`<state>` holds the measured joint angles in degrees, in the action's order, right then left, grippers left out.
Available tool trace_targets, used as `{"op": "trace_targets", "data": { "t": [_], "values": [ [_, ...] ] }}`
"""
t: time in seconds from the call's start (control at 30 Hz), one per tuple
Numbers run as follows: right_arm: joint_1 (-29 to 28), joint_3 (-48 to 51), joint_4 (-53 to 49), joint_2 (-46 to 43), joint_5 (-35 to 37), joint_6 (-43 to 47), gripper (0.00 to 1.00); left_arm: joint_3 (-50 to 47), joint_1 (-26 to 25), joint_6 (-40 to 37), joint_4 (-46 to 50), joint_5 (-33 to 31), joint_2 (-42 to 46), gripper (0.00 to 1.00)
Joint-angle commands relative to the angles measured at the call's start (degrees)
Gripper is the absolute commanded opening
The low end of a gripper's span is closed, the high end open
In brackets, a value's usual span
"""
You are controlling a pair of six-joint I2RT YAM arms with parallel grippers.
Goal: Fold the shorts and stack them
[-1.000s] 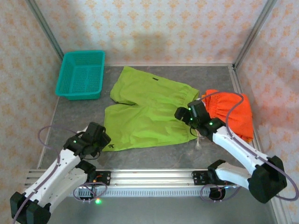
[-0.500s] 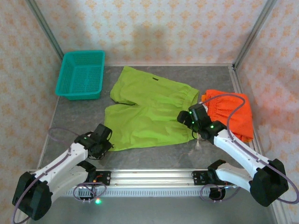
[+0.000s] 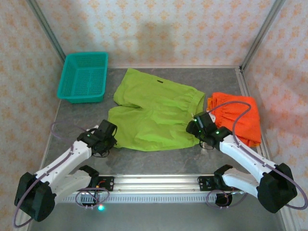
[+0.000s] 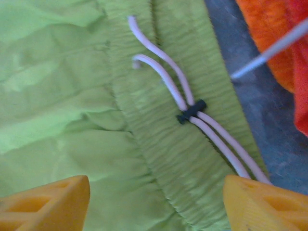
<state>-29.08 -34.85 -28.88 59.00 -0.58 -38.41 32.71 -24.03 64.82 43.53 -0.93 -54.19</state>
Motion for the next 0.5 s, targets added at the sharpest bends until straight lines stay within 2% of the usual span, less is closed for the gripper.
{"op": "trace_targets", "data": {
  "t": [0.0, 0.2, 0.33, 0.47],
  "values": [
    [0.4, 1.7, -4.8, -0.6, 4.9, -2.8, 0.7, 4.6, -0.5, -3.4, 4.4, -5.8, 1.5, 0.04],
    [0.5, 4.7, -4.5, -0.2, 4.6, -6.3, 0.69, 6.7, -0.4, -5.1, 4.8, -7.1, 0.5, 0.04],
    [0.5, 5.7, -3.8, 1.1, 4.6, -7.1, 0.77, 6.7, -0.4, -5.5, 4.6, -7.2, 0.1, 0.04],
    [0.5, 7.0, 0.1, 4.0, 4.4, -7.6, 0.77, 6.4, -0.4, -5.5, 3.8, -7.2, 0.1, 0.04]
  ]
}}
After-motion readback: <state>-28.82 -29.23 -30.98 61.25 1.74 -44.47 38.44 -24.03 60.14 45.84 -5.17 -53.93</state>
